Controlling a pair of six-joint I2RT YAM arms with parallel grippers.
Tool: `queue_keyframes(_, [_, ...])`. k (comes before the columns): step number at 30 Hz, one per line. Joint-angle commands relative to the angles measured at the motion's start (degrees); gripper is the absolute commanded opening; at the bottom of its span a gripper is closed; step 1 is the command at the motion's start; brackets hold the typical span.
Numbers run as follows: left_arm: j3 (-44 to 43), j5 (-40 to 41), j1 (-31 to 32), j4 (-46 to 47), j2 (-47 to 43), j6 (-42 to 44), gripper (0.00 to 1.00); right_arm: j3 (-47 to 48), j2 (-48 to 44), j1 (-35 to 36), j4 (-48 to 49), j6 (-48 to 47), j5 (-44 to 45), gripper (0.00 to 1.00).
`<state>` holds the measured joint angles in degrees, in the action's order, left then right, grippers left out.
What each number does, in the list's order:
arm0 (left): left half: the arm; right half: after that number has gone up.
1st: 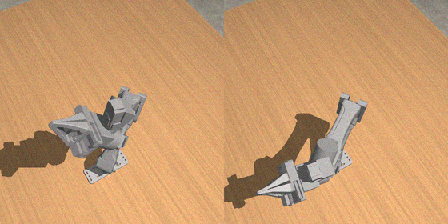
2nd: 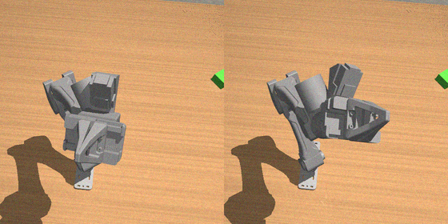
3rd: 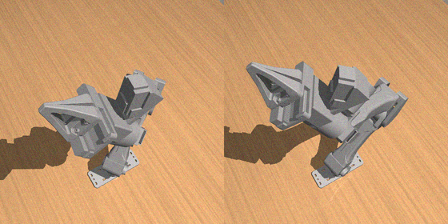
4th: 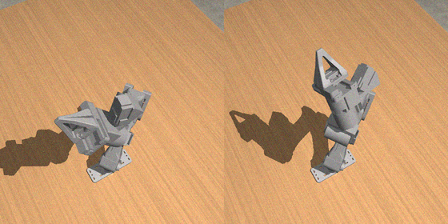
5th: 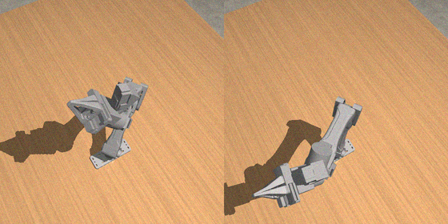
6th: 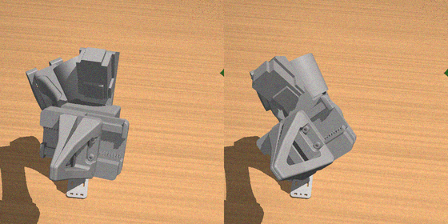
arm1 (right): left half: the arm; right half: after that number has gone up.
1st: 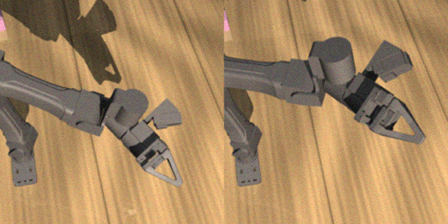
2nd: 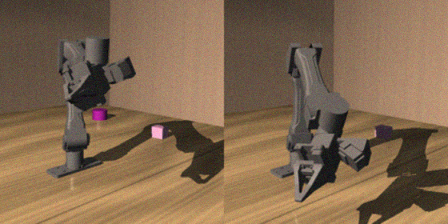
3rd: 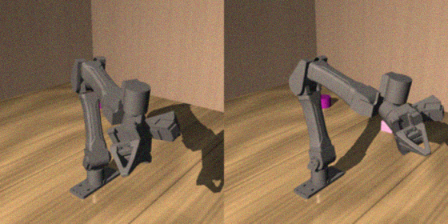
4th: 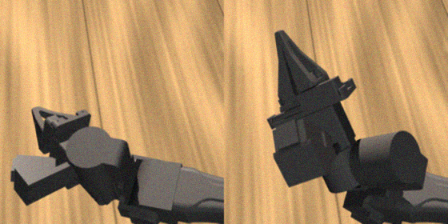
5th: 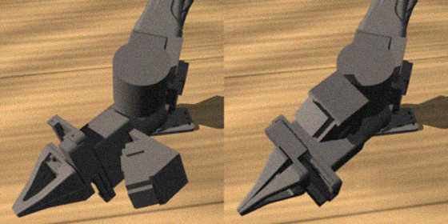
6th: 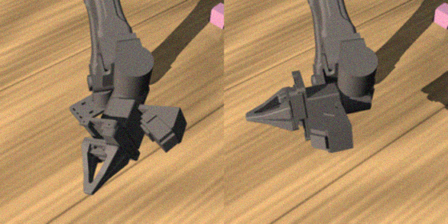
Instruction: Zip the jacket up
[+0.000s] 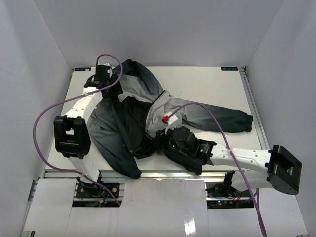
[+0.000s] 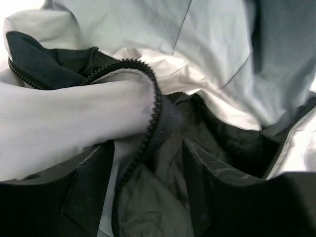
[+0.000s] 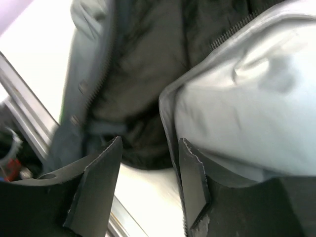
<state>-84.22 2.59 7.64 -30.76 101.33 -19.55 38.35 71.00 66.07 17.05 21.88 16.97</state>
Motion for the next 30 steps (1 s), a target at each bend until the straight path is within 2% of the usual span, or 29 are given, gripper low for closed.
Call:
queue_keyframes(1, [-3.6, -0.3, 0.4, -0.2, -7.7, 1.9, 0.7, -0.8, -3.6, -0.8, -11.5, -7.4, -2.8, 0.59])
queue_keyframes(4, [-4.6, 0.5, 0.4, -1.6, -9.6, 3.4, 0.72, -3.5, -5.5, -0.9, -12.4, -8.0, -3.2, 0.61])
queue_keyframes(10, [-6.2, -0.2, 0.4, -4.9, -12.8, 5.8, 0.73, -1.9, -5.1, -1.1, -18.0, -10.4, -0.2, 0.61])
queue_keyframes(13, [-5.5, -2.3, 0.4, -5.3, -16.2, 6.7, 0.73, -1.2, -2.6, -1.0, -19.9, -10.7, -1.7, 0.59])
queue_keyframes(15, [-4.9, -7.2, 0.6, -5.4, -18.6, 6.3, 0.73, -0.7, 0.3, -1.1, -20.7, -10.4, -1.5, 0.56])
queue_keyframes(18, [-3.6, -14.0, 1.6, -5.3, -22.6, 5.1, 0.73, 0.2, 2.9, -1.1, -20.7, -10.5, -2.4, 0.46])
queue_keyframes(20, [-2.2, -20.4, 2.9, -4.4, -24.7, 4.9, 0.73, 1.7, 4.1, -1.2, -20.3, -10.7, -1.9, 0.29])
queue_keyframes(21, [-1.7, -21.3, 3.9, -4.3, -25.3, 4.7, 0.72, 3.0, 4.5, -1.5, -20.2, -10.6, -1.3, 0.16])
queue_keyframes(22, [-1.2, -22.0, 4.9, -4.2, -25.8, 4.5, 0.72, 4.1, 4.7, -1.9, -20.3, -10.3, -0.7, 0.08])
queue_keyframes(26, [1.7, -25.7, 8.8, -2.7, -27.3, 2.8, 0.72, 9.5, 3.7, -5.4, -21.0, -7.7, 0.2, 0.08])
queue_keyframes(30, [7.9, -30.8, 12.9, 3.2, -29.1, -0.1, 0.71, 10.6, -2.0, -13.7, -19.4, -2.4, -3.5, 0.08])
